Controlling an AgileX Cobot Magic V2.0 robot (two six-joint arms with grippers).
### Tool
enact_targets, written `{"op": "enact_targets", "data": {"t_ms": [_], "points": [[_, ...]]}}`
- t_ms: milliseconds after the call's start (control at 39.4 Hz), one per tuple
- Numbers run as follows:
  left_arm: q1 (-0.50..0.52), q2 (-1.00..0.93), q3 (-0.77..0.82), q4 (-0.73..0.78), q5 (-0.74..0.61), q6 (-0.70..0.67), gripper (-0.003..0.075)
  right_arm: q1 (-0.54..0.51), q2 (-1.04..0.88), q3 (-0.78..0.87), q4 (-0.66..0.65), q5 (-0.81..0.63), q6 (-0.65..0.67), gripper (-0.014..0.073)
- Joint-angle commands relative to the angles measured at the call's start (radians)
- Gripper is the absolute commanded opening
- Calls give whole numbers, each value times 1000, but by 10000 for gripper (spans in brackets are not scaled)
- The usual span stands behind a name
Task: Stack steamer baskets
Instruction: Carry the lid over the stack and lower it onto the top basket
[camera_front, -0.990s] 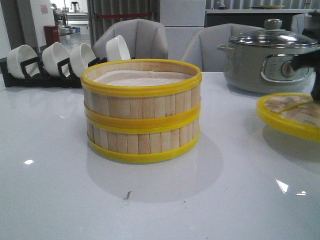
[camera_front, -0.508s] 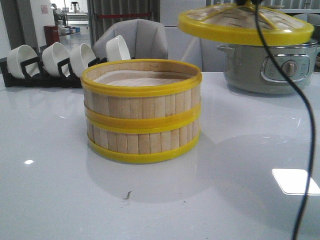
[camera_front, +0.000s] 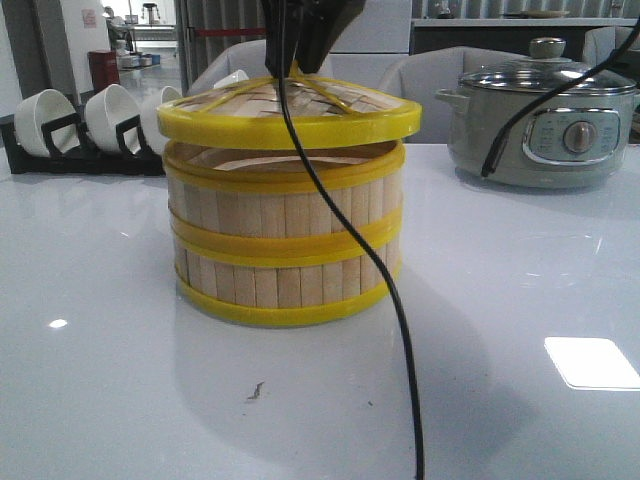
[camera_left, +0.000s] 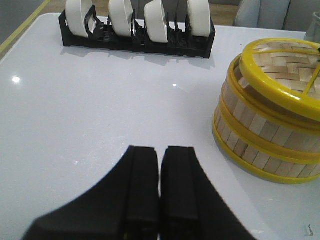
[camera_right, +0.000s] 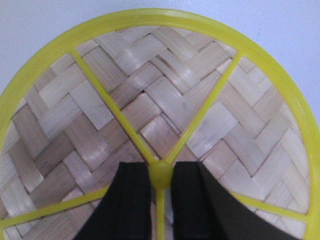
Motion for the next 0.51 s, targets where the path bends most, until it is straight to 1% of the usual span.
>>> {"op": "enact_targets", "data": {"t_ms": [0,482], "points": [[1,5,-27,0,-76,-6,87,-1,-40,-58,-17,-32,-7,36],[1,5,-27,0,-76,-6,87,-1,-24,-59,-17,-97,-7,36]]}}
